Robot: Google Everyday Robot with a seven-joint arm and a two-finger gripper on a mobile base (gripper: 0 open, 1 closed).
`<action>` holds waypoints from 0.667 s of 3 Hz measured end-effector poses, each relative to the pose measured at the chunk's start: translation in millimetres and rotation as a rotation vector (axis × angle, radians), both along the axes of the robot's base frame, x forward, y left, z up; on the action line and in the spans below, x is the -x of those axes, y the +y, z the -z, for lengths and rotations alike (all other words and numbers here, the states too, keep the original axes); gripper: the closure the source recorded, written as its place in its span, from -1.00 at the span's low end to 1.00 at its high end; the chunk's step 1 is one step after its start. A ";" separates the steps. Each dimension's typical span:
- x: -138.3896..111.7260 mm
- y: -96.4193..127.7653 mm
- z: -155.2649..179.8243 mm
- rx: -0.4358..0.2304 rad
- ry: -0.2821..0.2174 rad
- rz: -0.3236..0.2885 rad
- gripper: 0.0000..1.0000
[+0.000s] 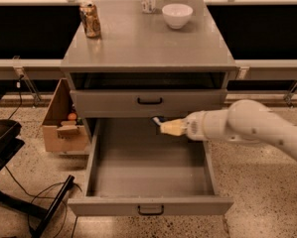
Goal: Place rxbar blueberry into middle drawer
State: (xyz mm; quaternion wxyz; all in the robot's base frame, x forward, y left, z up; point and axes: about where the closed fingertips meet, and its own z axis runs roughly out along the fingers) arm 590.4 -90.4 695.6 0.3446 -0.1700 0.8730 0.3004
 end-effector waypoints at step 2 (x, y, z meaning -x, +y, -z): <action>-42.8 86.2 121.0 0.074 0.105 -0.117 1.00</action>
Offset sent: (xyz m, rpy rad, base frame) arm 0.0643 0.1363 -0.1918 -0.1256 0.1693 0.1778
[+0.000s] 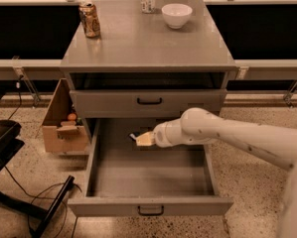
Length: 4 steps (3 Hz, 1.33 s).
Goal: Place rxbar blueberry into middle drawer
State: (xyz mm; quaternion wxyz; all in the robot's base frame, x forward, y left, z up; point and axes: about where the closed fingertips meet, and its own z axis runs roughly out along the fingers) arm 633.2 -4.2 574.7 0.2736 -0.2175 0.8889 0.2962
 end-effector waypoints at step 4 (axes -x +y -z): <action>60.8 109.0 150.7 -0.028 -0.014 -0.031 1.00</action>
Offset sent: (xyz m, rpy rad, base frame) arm -0.0233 0.0925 -0.1298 0.0105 -0.0457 0.0406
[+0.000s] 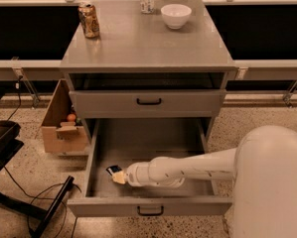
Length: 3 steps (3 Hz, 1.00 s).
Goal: Place rxbar blueberry into middle drawer
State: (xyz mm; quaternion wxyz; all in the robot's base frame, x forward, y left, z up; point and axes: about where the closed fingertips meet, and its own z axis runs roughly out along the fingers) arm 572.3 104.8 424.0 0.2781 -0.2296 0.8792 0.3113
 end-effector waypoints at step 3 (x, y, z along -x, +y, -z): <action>0.2 3.5 3.9 -0.002 -0.016 0.015 -0.21</action>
Offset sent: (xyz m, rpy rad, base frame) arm -0.0002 0.0035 -0.0039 0.0015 -0.0156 -0.0153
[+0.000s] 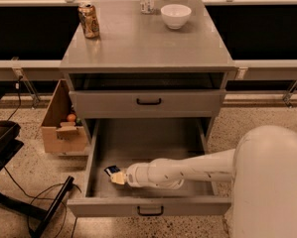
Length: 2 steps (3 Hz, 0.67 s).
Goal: Place rxbar blueberry into middle drawer
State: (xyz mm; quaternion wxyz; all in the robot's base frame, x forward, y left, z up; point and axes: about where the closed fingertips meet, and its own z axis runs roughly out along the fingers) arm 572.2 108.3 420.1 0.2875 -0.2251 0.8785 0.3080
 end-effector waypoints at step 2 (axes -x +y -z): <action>0.0 0.0 0.0 0.000 0.000 0.000 -1.00</action>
Offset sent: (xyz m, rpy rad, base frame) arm 0.0000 0.0000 0.0000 0.0000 0.0000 0.0000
